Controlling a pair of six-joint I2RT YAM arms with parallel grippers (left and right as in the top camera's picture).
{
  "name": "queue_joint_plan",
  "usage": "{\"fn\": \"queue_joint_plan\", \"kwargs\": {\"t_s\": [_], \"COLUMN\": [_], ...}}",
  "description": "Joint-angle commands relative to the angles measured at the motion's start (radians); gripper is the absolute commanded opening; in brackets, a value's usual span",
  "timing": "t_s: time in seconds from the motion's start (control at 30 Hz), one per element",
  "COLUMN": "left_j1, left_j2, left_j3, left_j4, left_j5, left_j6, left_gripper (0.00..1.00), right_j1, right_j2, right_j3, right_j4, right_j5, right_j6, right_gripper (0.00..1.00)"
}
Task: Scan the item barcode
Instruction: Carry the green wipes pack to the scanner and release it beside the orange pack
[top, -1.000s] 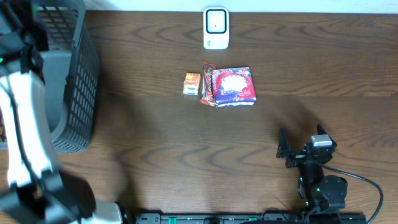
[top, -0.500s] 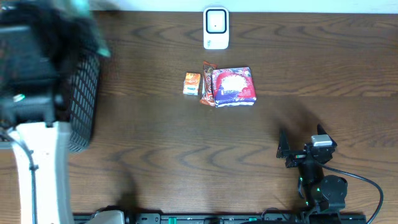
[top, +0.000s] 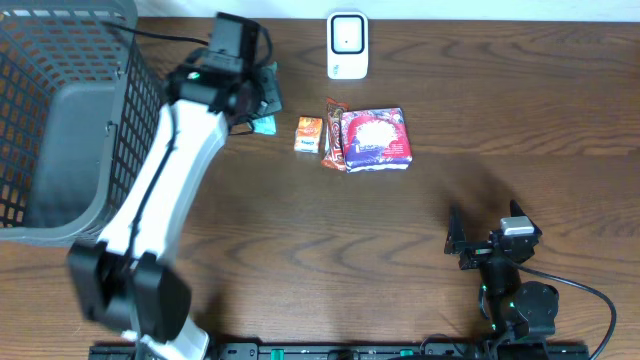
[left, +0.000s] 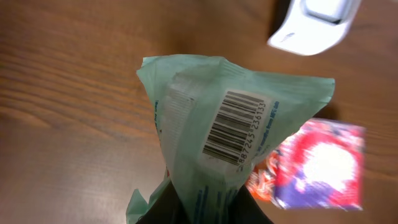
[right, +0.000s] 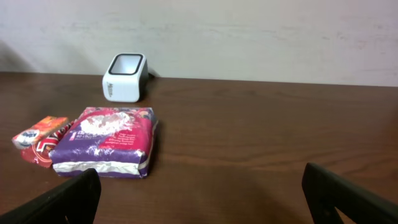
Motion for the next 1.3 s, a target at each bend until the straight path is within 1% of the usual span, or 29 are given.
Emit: {"fn": "queue_joint_plan", "kwargs": {"t_s": [0.0,0.1,0.23,0.33,0.53,0.7,0.73,0.77,0.8,0.9,1.07,1.17,1.27], "left_j1": [-0.006,-0.007,-0.011,-0.021,-0.051,-0.057,-0.057,-0.058,-0.058,-0.06,-0.06,-0.06,-0.056], "left_j2": [0.096,0.182,0.265,0.305,0.325,0.329,0.331,0.331,0.331,0.331,0.316,0.273,0.193], "left_j3": [0.0,0.0,0.0,0.0,0.0,-0.002,-0.001,-0.002,-0.002,-0.001,0.024,0.062,0.074], "left_j4": [0.009,0.012,0.013,0.016,0.021,0.06,0.065,0.065,0.065,0.066,0.072,0.072,0.073], "left_j5": [-0.049,-0.039,-0.039,-0.038,-0.039,-0.046,-0.045,-0.045,-0.045,-0.045,-0.028,-0.014,-0.016], "left_j6": [-0.006,-0.017,-0.09,-0.111,-0.11,-0.111,-0.111,-0.111,-0.111,-0.111,-0.11,-0.11,-0.109], "left_gripper": [0.07,0.07,0.08,0.07,0.07,0.08,0.09,0.17,0.22,0.31,0.33,0.39,0.47], "right_j1": [-0.008,-0.008,-0.008,-0.008,-0.008,-0.008,-0.008,-0.008,-0.008,-0.008,-0.008,-0.008,-0.008], "right_j2": [-0.004,-0.004,-0.004,-0.004,-0.004,-0.004,-0.004,-0.004,-0.004,-0.004,-0.004,-0.004,-0.004], "right_j3": [-0.003,-0.003,-0.003,-0.003,-0.003,-0.003,-0.003,-0.003,-0.003,-0.003,-0.003,-0.003,-0.003], "right_j4": [-0.003,-0.003,-0.003,-0.003,-0.003,-0.003,-0.003,-0.003,-0.003,-0.003,-0.003,-0.003,-0.003], "right_j5": [0.009,0.009,0.009,0.009,0.009,0.009,0.009,0.009,0.009,0.009,0.009,0.009,0.009], "right_j6": [-0.011,-0.011,-0.011,-0.011,-0.011,-0.011,-0.011,-0.011,-0.011,-0.011,-0.011,-0.011,-0.011], "right_gripper": [0.99,0.99,0.99,0.99,0.99,0.99,0.99,0.99,0.99,0.99,0.99,0.99,0.99]}}
